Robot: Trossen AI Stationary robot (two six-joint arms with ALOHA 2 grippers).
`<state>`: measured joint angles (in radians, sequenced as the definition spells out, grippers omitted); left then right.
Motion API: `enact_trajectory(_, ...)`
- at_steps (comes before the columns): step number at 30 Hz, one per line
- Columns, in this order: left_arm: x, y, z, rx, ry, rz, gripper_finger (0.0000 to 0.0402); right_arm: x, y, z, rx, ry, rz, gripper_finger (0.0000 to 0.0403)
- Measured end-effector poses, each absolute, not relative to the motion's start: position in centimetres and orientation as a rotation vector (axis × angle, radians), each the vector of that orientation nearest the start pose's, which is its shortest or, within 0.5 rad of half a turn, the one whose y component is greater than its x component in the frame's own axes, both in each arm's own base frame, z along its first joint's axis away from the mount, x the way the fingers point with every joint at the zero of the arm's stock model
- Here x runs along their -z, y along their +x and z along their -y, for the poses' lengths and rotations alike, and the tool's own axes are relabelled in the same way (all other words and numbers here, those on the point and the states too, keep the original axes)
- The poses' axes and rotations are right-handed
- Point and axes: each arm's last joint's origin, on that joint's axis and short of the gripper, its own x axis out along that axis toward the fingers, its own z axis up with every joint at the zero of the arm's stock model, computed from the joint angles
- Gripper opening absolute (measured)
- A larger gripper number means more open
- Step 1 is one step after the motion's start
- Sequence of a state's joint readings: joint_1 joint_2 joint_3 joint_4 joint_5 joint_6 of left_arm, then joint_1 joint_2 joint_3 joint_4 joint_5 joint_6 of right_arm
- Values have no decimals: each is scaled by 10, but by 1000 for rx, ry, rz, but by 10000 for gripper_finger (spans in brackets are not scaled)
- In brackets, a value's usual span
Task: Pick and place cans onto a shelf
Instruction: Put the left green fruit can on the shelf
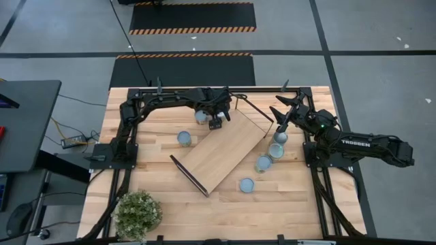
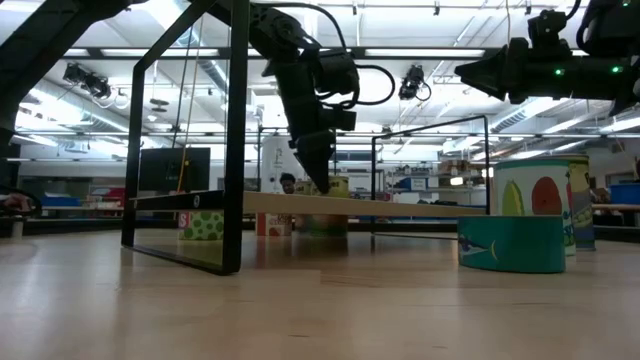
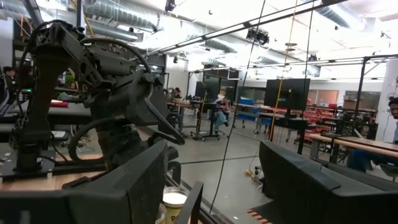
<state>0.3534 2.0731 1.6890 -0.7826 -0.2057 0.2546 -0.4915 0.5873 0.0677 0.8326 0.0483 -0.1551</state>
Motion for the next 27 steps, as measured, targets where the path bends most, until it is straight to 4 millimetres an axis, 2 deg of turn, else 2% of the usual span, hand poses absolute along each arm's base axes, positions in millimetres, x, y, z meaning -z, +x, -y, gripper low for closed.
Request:
enact_trajectory(3, -210, 406, -155, -330, 153, -1238, 396, -210, 118, 65, 558, -220, 268, 261)
enact_trajectory(9, -212, 411, -150, -276, 269, -1226, 389, -210, 118, 65, 557, -221, 270, 261)
enact_trajectory(17, -213, 412, -156, -263, 207, -1174, 389, -210, 118, 65, 556, -221, 270, 261)
enact_trajectory(27, -211, 413, -157, -245, 241, -1174, 389, -210, 118, 64, 538, -224, 271, 261)
